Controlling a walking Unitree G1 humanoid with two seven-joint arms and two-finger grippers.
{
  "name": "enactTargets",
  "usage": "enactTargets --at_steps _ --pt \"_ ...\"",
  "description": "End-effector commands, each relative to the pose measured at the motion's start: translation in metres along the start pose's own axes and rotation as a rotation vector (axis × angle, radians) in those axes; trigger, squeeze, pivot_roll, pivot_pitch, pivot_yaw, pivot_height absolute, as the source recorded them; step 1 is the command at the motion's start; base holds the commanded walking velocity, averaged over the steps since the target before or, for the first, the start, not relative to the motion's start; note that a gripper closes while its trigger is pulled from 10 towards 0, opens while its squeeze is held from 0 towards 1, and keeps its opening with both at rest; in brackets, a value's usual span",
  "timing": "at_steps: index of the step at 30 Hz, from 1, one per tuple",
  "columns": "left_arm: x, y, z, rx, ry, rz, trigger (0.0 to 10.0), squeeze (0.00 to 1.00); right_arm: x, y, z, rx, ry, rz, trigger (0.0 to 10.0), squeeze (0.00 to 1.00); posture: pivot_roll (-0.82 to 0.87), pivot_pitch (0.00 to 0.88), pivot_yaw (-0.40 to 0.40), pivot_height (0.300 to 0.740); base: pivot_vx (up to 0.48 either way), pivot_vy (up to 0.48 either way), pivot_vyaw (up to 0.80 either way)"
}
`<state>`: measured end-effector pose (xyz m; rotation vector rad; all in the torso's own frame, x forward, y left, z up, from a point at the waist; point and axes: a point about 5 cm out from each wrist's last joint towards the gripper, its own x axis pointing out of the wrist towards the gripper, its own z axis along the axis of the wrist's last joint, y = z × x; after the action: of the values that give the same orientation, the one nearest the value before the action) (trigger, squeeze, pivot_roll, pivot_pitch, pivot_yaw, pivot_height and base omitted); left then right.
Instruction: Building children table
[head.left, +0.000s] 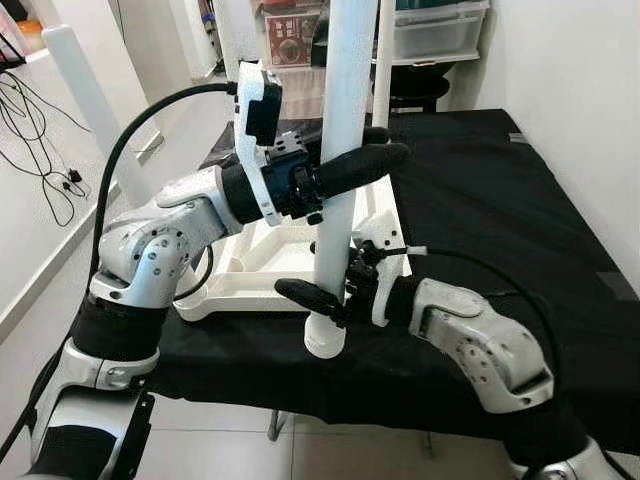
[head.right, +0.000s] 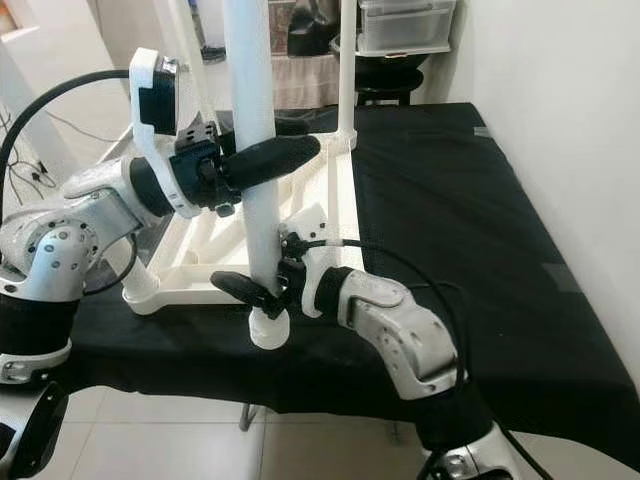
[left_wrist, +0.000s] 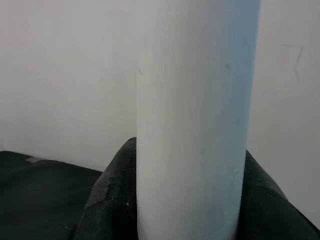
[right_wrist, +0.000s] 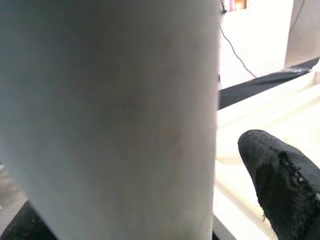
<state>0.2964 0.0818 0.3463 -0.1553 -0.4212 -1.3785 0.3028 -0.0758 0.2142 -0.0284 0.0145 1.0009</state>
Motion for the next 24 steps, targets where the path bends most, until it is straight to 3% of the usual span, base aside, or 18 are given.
enactTargets --at_steps 1,6,7,10,11,24 --pt "0.014 -0.011 0.005 0.004 -0.035 -0.097 0.0 0.00 0.016 0.013 -0.006 -0.021 0.031 0.056 10.0 0.00 -0.04 0.084 0.061 0.740 0.000 0.000 0.00" --pt "0.015 -0.010 0.007 0.012 -0.046 -0.096 0.0 0.00 0.021 0.014 -0.014 -0.013 0.043 0.043 10.0 0.00 -0.04 0.083 0.063 0.740 0.000 0.000 0.00" --pt "0.015 -0.010 0.008 0.012 -0.049 -0.095 0.0 0.00 0.022 0.015 -0.016 0.000 0.043 0.044 7.1 0.00 -0.04 0.085 0.065 0.740 0.000 0.000 0.00" --pt "0.015 -0.010 0.008 0.013 -0.050 -0.095 0.0 0.00 0.022 0.015 -0.017 0.004 0.041 0.044 7.1 0.00 -0.04 0.085 0.065 0.740 0.000 0.000 0.00" --pt "0.015 -0.009 0.008 0.014 -0.051 -0.095 0.0 0.00 0.023 0.016 -0.019 0.018 0.034 0.043 0.0 0.00 -0.04 0.084 0.065 0.740 0.000 0.000 0.00" --pt "0.017 -0.009 0.012 0.023 -0.070 -0.096 0.0 0.00 0.029 0.018 -0.029 0.052 0.050 0.047 0.0 0.00 -0.03 0.083 0.066 0.740 0.000 0.000 0.00"
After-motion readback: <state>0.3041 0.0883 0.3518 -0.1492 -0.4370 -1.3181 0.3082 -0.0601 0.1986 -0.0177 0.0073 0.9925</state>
